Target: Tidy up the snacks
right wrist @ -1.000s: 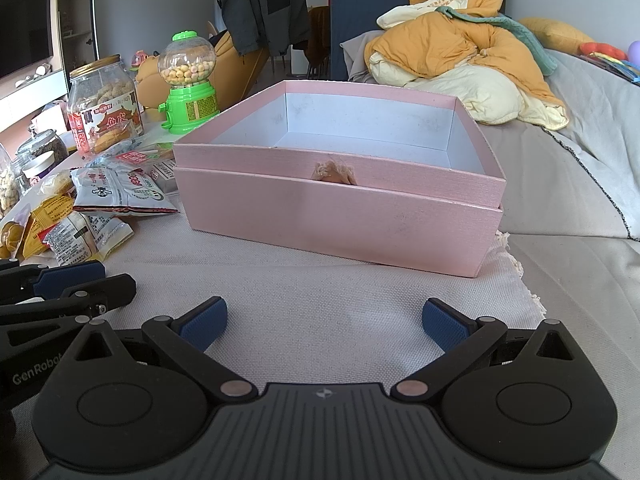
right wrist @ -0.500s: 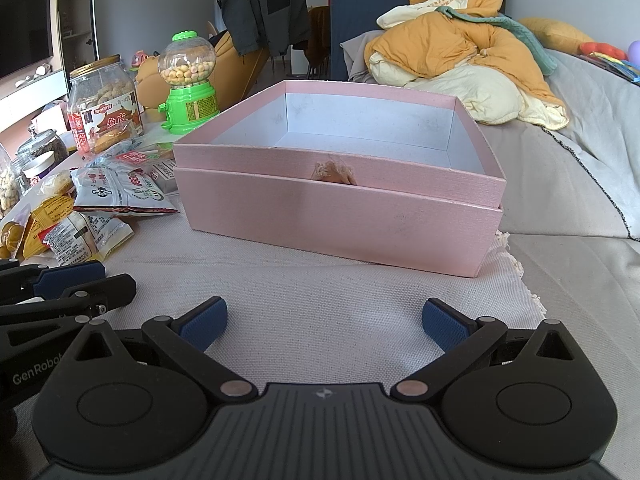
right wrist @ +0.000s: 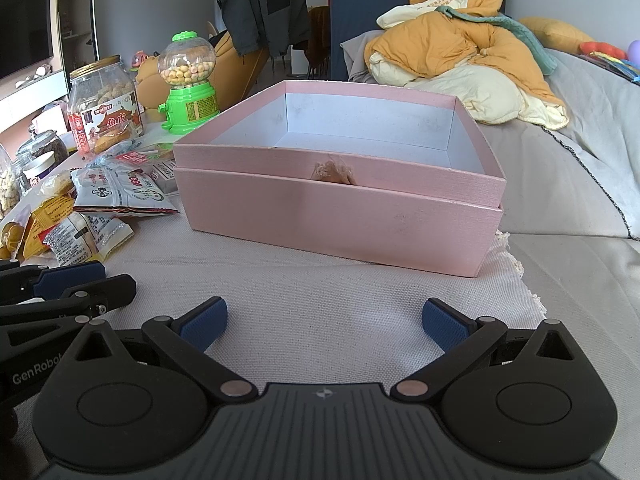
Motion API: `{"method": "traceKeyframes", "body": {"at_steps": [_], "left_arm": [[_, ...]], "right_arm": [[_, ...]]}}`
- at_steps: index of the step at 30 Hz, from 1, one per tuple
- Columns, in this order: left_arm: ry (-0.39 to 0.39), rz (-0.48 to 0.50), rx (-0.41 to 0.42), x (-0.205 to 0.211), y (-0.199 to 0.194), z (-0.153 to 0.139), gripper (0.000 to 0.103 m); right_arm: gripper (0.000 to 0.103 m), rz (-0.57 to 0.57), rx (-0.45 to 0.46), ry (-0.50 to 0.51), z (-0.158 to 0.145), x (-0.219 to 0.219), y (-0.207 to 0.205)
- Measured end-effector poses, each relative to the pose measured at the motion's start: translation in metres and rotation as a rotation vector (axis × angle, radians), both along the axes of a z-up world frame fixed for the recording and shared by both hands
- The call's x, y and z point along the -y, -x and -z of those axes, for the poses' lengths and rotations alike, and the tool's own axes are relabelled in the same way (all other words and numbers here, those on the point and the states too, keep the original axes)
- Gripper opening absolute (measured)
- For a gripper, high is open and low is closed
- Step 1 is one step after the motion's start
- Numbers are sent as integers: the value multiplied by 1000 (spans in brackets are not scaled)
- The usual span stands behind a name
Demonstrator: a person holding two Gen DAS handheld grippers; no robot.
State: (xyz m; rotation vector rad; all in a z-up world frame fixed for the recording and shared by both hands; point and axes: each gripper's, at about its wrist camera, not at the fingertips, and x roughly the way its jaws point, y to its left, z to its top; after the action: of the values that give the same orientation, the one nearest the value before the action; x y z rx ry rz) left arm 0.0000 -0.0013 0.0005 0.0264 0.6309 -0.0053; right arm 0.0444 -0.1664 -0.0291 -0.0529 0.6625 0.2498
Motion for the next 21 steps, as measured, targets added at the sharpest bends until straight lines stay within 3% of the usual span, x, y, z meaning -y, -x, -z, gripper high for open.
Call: {"method": "traceKeyframes", "body": {"at_steps": [4, 7, 14, 21], "left_arm": [[1, 0, 0, 0, 0, 0, 33], [8, 1, 0, -1, 0, 0, 33], [103, 39, -9, -32, 10, -10, 33], [160, -88, 51, -99, 29, -44, 33]], "right_arm": [[103, -1, -6, -4, 0, -1, 0], [103, -37, -65, 14, -5, 0, -5], [103, -33, -166, 53, -11, -6, -13], [103, -186, -142, 88, -19, -18, -32]]}}
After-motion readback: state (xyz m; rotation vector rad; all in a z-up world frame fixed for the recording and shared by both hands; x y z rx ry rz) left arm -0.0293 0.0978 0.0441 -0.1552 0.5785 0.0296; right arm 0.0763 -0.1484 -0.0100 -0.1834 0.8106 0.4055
